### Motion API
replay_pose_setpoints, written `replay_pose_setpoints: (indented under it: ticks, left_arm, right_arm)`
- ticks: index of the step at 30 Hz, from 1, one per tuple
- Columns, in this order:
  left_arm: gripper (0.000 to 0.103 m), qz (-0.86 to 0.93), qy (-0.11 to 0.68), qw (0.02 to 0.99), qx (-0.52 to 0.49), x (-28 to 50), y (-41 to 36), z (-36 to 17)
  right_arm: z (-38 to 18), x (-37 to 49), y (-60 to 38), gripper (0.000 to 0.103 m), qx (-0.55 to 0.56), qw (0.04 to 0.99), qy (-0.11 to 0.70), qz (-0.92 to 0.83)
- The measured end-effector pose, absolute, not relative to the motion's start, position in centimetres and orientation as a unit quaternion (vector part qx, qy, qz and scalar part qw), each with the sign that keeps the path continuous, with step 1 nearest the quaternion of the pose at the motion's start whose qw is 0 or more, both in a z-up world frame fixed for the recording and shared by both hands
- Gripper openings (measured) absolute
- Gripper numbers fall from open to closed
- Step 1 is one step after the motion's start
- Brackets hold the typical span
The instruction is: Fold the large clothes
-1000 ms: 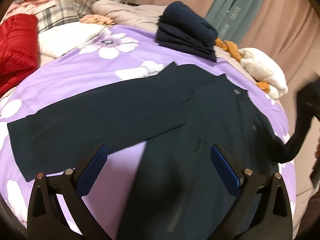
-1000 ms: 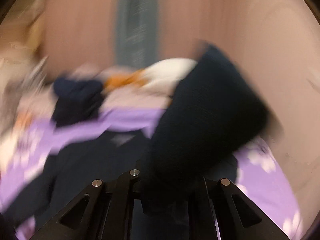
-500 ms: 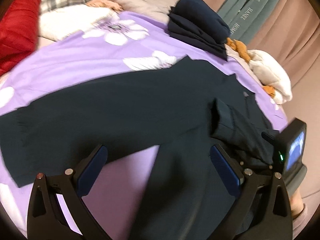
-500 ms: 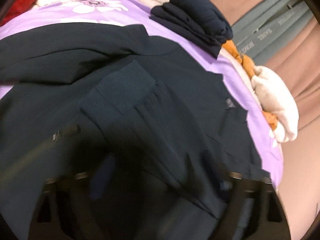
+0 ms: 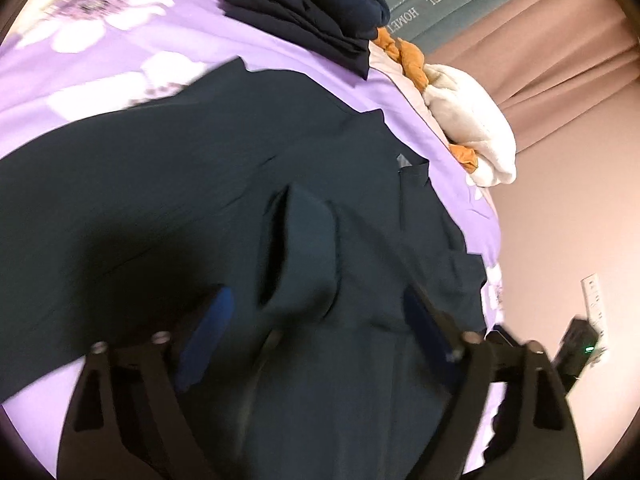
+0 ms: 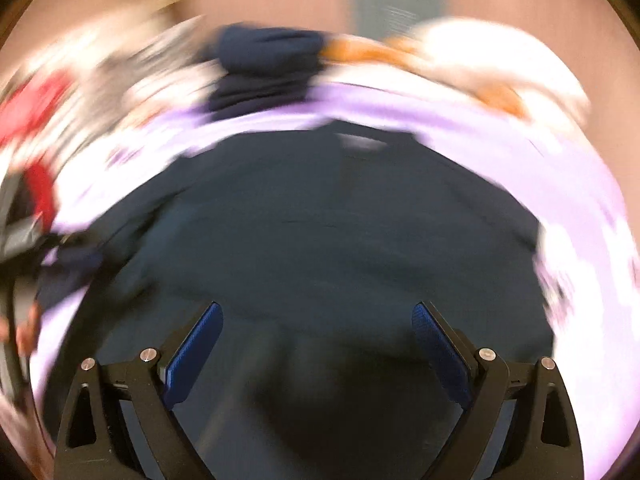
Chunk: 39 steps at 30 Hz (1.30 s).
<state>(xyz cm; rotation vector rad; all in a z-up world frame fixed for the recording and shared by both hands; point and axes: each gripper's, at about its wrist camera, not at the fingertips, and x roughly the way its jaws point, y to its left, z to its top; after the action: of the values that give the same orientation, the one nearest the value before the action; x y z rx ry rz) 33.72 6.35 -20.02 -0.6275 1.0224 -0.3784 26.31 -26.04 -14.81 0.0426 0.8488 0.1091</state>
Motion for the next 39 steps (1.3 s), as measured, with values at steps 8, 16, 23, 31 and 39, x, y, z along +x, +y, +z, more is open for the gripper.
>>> replay_pose_setpoints:
  ticks: [8, 16, 23, 31, 39]
  left_arm:
    - [0.029, -0.173, 0.511, 0.777, -0.324, 38.2, 5.8, -22.8]
    - [0.002, -0.169, 0.459, 0.825, -0.284, 39.6, 4.3, -19.9]
    - [0.003, -0.192, 0.409, 0.860, -0.239, 39.2, 4.0, -17.6]
    - [0.020, -0.193, 0.467, 0.817, -0.277, 38.5, 7.3, -21.8]
    - [0.043, -0.213, 0.471, 0.795, -0.318, 38.9, 5.6, -22.1]
  right_arm:
    - [-16.0, 26.0, -32.7, 0.095, 0.129, 0.911, 0.392, 0.009]
    - [-17.1, 26.9, -34.0, 0.095, 0.136, 0.912, 0.387, -0.008]
    - [-17.3, 29.8, -34.3, 0.095, 0.125, 0.923, 0.362, -0.041]
    - [-19.6, 28.4, -34.9, 0.095, 0.135, 0.913, 0.383, -0.033]
    - [-19.0, 28.3, -33.7, 0.095, 0.133, 0.915, 0.380, -0.004]
